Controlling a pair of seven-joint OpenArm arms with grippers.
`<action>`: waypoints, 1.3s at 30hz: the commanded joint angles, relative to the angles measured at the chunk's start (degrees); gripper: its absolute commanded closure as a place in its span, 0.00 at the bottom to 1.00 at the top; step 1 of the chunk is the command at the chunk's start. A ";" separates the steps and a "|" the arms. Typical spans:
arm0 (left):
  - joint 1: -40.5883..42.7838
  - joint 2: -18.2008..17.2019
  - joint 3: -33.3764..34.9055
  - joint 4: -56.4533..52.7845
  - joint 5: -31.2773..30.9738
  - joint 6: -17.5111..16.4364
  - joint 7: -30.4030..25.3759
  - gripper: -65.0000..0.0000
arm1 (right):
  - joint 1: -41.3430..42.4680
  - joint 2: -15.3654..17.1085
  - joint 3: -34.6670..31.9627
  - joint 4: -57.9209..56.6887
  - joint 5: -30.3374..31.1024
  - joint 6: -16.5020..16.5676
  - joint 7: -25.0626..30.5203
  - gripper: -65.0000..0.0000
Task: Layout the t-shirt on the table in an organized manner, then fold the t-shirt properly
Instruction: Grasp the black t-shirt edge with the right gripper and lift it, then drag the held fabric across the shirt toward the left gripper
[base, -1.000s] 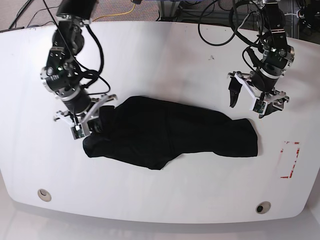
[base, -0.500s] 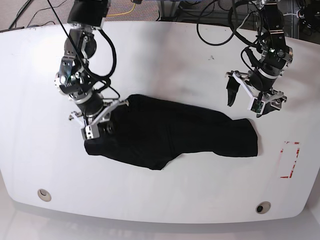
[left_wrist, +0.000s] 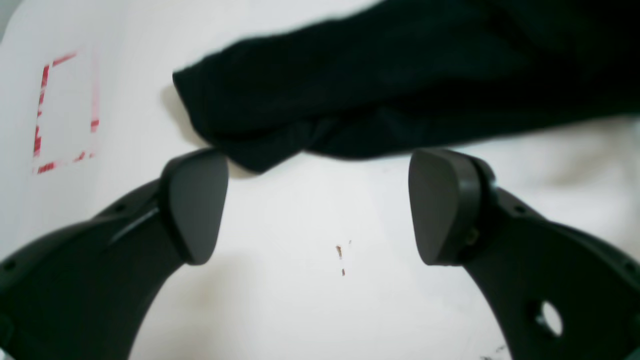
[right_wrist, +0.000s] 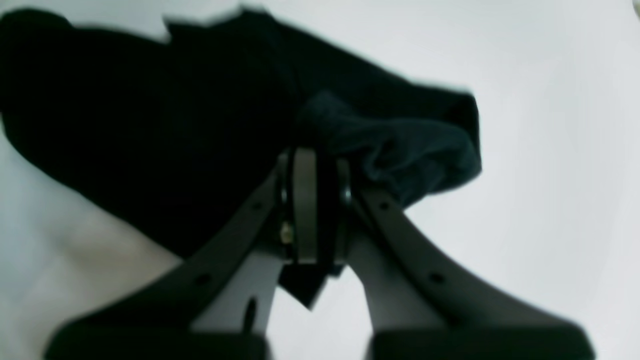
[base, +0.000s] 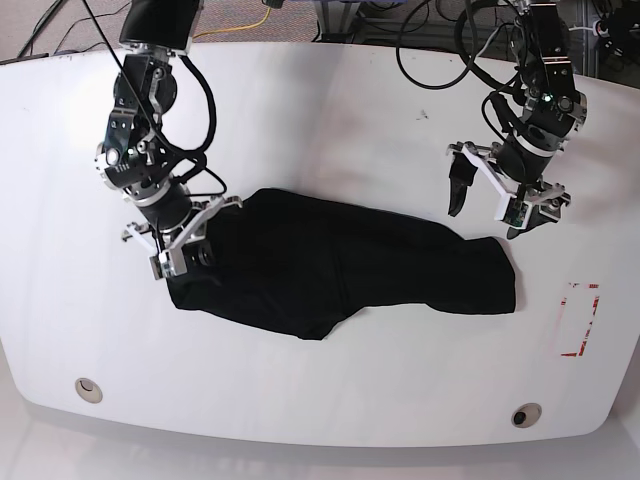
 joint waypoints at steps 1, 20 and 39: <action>-0.30 -0.49 -0.03 1.30 -1.31 0.27 -1.31 0.17 | 1.59 -0.02 -0.02 0.56 -0.10 0.22 1.20 1.00; -4.35 1.79 0.37 -8.86 0.12 1.02 -3.65 0.20 | 5.46 -6.37 -8.71 -2.26 -2.71 0.06 1.24 1.00; -3.10 1.71 0.43 -6.10 0.16 0.62 -2.91 0.19 | 11.16 -9.78 -32.17 -3.22 -21.70 0.76 0.34 0.98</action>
